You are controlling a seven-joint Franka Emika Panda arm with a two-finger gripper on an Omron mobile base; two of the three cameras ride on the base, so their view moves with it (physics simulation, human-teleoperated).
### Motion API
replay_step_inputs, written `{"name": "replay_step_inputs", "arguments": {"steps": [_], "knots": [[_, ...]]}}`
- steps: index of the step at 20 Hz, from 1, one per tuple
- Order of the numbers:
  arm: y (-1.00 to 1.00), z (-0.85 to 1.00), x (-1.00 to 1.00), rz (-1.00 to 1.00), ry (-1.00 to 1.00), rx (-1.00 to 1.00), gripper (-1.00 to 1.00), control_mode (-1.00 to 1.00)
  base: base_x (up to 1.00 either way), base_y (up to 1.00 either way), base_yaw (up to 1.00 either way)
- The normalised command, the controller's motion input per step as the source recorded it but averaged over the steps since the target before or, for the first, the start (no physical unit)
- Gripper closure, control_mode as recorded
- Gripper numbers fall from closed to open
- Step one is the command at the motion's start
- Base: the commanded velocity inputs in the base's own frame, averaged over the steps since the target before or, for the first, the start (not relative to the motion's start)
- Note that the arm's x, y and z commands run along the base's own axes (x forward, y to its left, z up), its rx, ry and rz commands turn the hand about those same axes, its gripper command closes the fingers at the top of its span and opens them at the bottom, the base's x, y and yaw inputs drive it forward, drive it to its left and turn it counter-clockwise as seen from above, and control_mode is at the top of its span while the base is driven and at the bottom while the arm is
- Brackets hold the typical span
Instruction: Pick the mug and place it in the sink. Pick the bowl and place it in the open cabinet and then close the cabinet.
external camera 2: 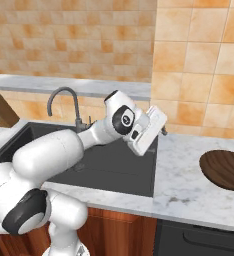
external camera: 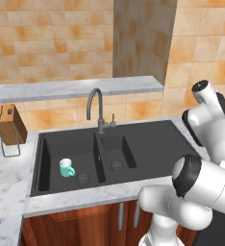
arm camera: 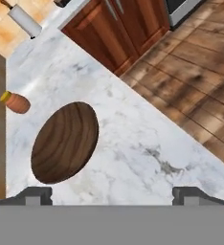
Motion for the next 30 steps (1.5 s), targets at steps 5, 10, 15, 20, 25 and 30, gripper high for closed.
{"name": "replay_step_inputs", "arguments": {"steps": [5,10,15,20,25,30], "knots": [[-0.28,-0.27,0.03,-0.26,-0.27,0.00,-1.00,-1.00,0.00,0.00,0.00],[-0.25,-0.23,0.13,-0.45,-0.06,0.11,-1.00,-1.00,0.00,0.00,0.00],[-0.10,-0.28,0.27,-0.19,-0.01,0.18,-1.00,-1.00,0.00,0.00,0.00],[-0.05,-0.41,0.30,-0.01,-0.15,0.00,-1.00,-1.00,0.00,0.00,0.00],[-0.10,-0.57,0.14,0.00,-0.20,0.00,-1.00,-1.00,0.00,0.00,0.00],[-0.09,-0.44,0.16,0.00,-0.17,0.00,-1.00,-1.00,0.00,0.00,0.00]]}}
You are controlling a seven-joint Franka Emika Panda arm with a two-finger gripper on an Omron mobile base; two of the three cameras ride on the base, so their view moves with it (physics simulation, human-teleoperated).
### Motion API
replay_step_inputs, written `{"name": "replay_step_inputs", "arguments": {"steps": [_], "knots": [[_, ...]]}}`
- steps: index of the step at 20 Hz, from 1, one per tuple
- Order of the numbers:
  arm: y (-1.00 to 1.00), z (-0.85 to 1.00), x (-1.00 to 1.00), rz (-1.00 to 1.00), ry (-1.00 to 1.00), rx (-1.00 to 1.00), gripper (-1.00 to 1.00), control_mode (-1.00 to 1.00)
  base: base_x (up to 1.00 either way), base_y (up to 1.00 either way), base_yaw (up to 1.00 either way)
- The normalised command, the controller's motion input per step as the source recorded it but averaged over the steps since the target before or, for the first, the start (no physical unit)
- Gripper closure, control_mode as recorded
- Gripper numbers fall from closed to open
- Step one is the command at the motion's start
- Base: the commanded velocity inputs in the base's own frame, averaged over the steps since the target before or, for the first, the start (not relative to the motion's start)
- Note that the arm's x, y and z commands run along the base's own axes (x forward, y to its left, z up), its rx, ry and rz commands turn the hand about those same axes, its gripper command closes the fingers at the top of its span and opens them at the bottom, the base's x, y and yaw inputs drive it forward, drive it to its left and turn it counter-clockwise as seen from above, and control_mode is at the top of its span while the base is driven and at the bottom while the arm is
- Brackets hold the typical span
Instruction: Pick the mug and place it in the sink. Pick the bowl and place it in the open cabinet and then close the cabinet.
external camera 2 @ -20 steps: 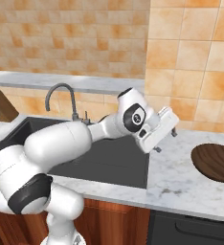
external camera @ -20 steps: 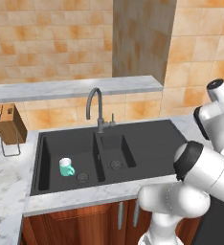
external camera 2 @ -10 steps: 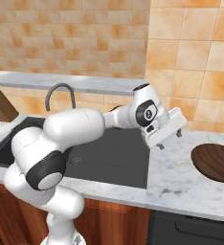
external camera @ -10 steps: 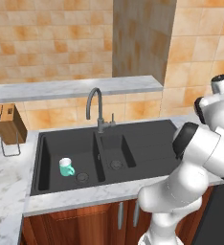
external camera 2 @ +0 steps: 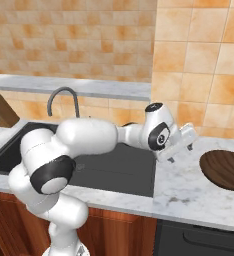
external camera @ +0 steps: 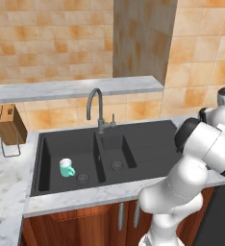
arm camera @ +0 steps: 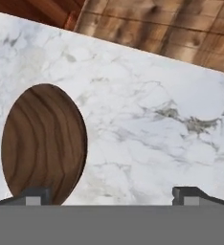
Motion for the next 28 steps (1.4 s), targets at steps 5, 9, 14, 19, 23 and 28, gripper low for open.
{"name": "replay_step_inputs", "arguments": {"steps": [5,9,14,19,23,28], "knots": [[-0.27,-0.35,0.15,-0.04,-0.10,0.00,-1.00,-1.00,0.00,0.00,0.00],[-0.34,-0.24,0.23,-0.08,-0.02,0.00,-1.00,-1.00,0.00,0.00,0.00],[-0.32,-0.14,0.20,-0.09,0.00,0.01,-1.00,-1.00,0.00,0.00,0.00],[-0.31,-0.19,0.14,-0.11,0.00,0.01,-1.00,-1.00,0.00,0.00,0.00],[-0.24,-0.19,0.23,-0.09,0.00,0.00,-1.00,-1.00,0.00,0.00,0.00],[-0.26,-0.19,0.32,-0.07,0.00,0.00,-1.00,-1.00,0.00,0.00,0.00]]}}
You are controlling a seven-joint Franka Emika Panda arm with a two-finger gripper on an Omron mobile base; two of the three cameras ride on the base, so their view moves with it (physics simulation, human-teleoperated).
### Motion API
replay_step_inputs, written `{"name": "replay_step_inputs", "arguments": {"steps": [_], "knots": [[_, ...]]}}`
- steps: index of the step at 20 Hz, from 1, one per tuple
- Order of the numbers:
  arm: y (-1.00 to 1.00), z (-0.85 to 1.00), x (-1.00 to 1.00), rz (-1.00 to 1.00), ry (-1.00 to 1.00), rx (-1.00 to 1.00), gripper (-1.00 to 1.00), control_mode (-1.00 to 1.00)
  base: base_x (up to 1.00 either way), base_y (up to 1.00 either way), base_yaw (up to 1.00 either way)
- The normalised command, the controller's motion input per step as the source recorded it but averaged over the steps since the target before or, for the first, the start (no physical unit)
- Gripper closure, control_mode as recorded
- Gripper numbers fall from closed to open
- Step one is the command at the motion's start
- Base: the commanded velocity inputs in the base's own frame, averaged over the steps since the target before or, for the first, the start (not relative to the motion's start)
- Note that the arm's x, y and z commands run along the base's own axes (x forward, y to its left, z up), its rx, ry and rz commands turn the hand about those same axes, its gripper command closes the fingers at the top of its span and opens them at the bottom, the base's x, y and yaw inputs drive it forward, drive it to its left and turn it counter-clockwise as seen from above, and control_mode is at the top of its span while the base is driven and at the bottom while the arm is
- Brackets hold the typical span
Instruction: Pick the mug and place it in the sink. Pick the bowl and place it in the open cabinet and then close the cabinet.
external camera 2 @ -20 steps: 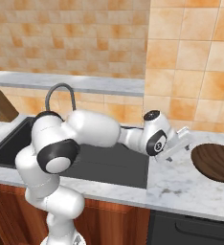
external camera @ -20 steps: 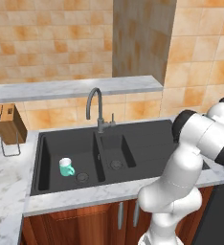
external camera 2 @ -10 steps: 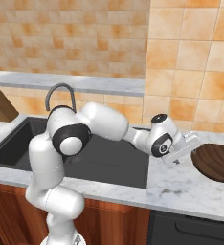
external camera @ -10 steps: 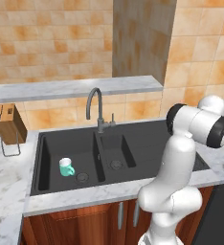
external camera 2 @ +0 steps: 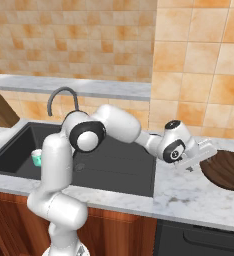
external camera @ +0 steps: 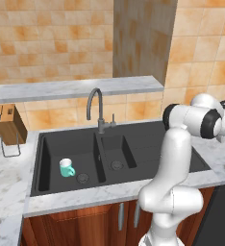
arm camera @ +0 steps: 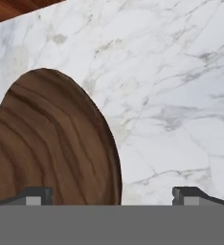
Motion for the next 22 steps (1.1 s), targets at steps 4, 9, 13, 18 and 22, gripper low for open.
{"name": "replay_step_inputs", "arguments": {"steps": [4,9,13,18,22], "knots": [[-0.33,-0.18,0.36,-0.02,0.00,0.03,-1.00,-1.00,0.00,0.00,0.00],[-0.15,-0.26,0.18,0.00,0.00,0.00,-1.00,-1.00,0.00,0.00,0.00],[-0.19,-0.28,0.16,0.00,0.00,0.00,-1.00,-1.00,0.00,0.00,0.00],[-0.23,-0.26,0.21,0.00,0.00,0.01,-1.00,-1.00,0.00,0.00,0.00],[-0.34,-0.23,0.16,0.00,0.00,0.03,-1.00,-1.00,0.00,0.00,0.00]]}}
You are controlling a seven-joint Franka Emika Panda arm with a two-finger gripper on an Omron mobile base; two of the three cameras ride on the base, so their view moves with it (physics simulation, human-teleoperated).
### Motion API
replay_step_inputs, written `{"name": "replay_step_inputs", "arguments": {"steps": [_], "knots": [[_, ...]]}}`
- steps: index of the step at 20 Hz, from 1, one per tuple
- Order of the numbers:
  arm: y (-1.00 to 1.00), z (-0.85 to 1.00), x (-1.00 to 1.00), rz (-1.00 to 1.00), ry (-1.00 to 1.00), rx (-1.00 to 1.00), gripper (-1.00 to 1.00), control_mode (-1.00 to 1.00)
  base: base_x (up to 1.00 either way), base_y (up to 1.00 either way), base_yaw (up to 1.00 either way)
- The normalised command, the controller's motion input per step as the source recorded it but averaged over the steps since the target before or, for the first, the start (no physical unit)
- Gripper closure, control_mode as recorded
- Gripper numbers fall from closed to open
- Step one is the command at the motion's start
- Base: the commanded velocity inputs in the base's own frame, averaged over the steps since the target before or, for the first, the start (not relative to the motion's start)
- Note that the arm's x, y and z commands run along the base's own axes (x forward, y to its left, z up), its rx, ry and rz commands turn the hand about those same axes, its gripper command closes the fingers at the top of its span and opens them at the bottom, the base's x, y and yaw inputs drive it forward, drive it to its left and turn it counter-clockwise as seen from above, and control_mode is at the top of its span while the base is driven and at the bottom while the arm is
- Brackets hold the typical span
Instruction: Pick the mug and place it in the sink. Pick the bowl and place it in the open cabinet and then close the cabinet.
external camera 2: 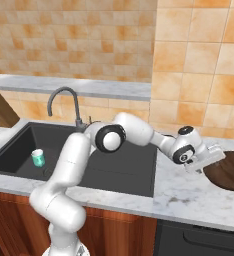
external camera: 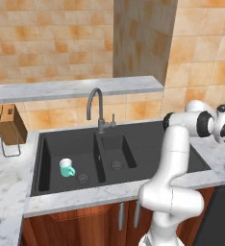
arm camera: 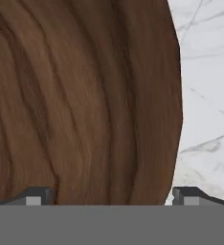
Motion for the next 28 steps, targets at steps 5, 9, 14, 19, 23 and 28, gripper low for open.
{"name": "replay_step_inputs", "arguments": {"steps": [5,9,14,19,23,28], "knots": [[-0.18,-0.17,0.08,0.00,0.00,0.02,1.00,-1.00,0.00,0.00,0.00],[-0.26,0.00,-0.01,0.00,0.00,0.09,1.00,-1.00,0.00,0.00,0.00],[0.07,-0.01,-0.46,-0.01,-0.04,0.13,1.00,-1.00,0.00,0.00,0.00],[0.98,-0.18,-0.98,-0.06,-0.14,0.32,1.00,-1.00,0.00,0.00,0.00],[1.00,0.04,-0.71,-0.01,-0.16,0.28,1.00,-1.00,0.00,0.00,0.00],[1.00,1.00,0.00,0.02,0.06,0.01,1.00,-1.00,0.00,0.00,0.00]]}}
